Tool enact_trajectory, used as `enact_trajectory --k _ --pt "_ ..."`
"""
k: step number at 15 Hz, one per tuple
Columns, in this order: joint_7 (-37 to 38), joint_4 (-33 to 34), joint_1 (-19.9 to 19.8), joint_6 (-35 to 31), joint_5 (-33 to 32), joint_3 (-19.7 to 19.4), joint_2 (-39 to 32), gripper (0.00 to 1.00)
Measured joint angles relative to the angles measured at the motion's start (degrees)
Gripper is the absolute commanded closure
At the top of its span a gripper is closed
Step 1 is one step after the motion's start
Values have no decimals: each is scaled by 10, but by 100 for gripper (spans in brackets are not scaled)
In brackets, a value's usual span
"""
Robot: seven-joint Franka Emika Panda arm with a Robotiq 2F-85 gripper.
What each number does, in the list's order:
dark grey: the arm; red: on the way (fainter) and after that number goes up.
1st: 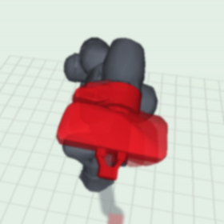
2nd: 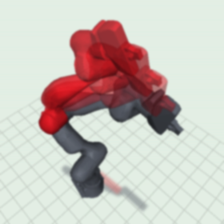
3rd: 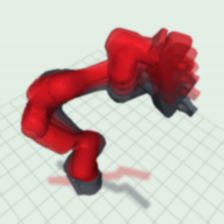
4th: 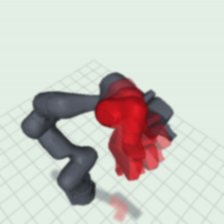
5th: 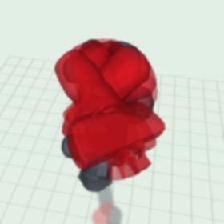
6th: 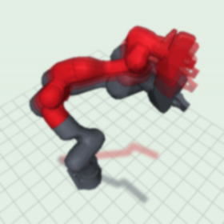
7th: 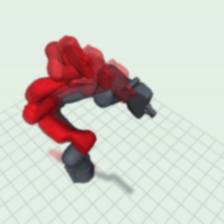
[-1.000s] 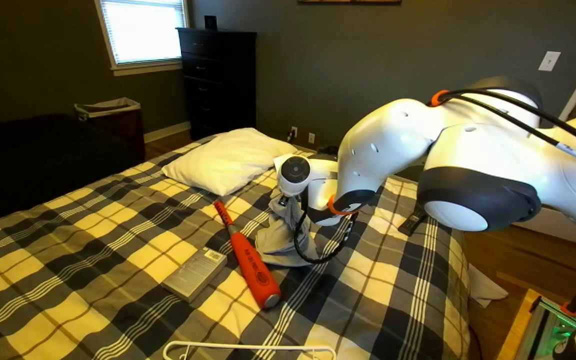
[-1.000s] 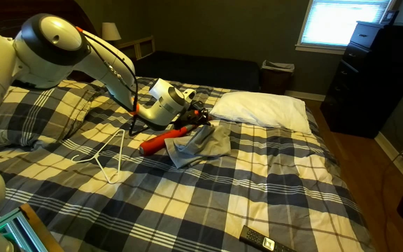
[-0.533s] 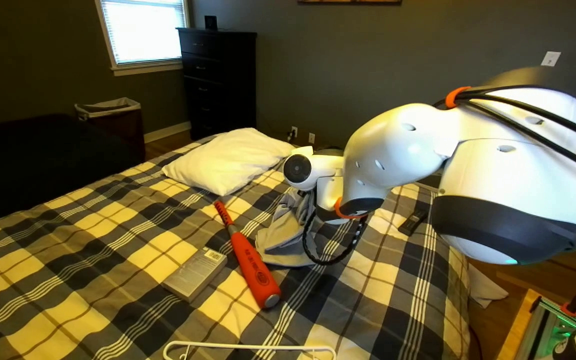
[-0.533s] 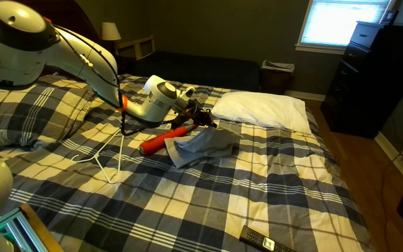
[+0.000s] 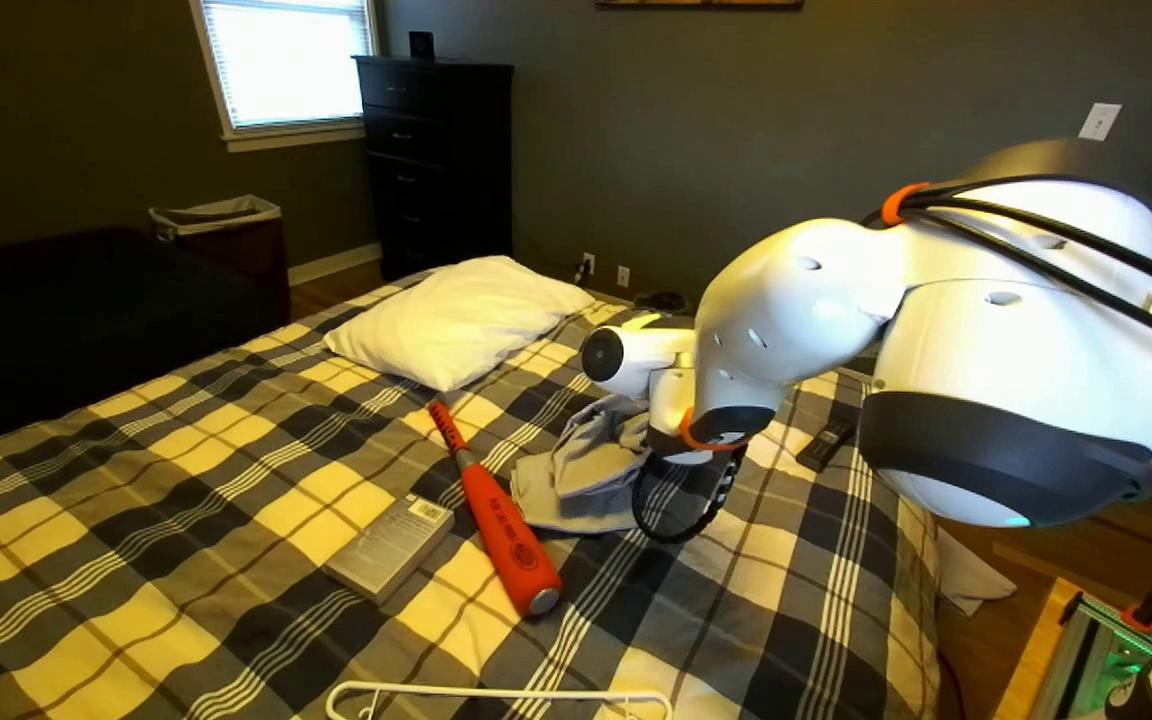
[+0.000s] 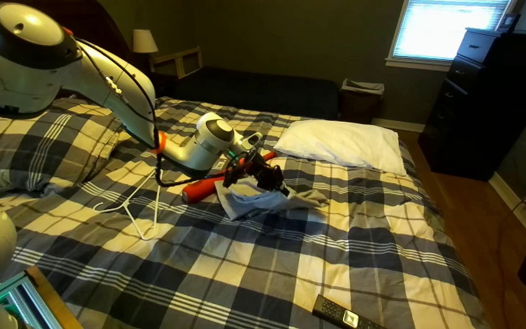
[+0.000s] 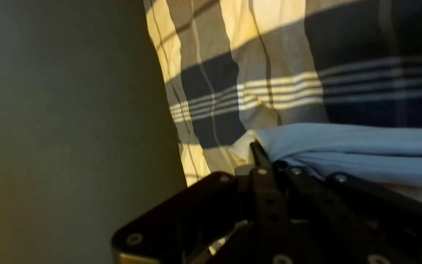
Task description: Unfold the gray bed sheet on the bed
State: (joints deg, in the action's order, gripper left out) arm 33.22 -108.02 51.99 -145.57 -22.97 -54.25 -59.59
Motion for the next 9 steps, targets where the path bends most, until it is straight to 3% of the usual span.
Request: enact_trajectory --k 1,3,9 --pt "0 -10 -5 25 0 7 0 72" --pt "0 -21 -19 80 0 25 2 65" --pt "-6 -1 -74 261 -3 86 39 20"
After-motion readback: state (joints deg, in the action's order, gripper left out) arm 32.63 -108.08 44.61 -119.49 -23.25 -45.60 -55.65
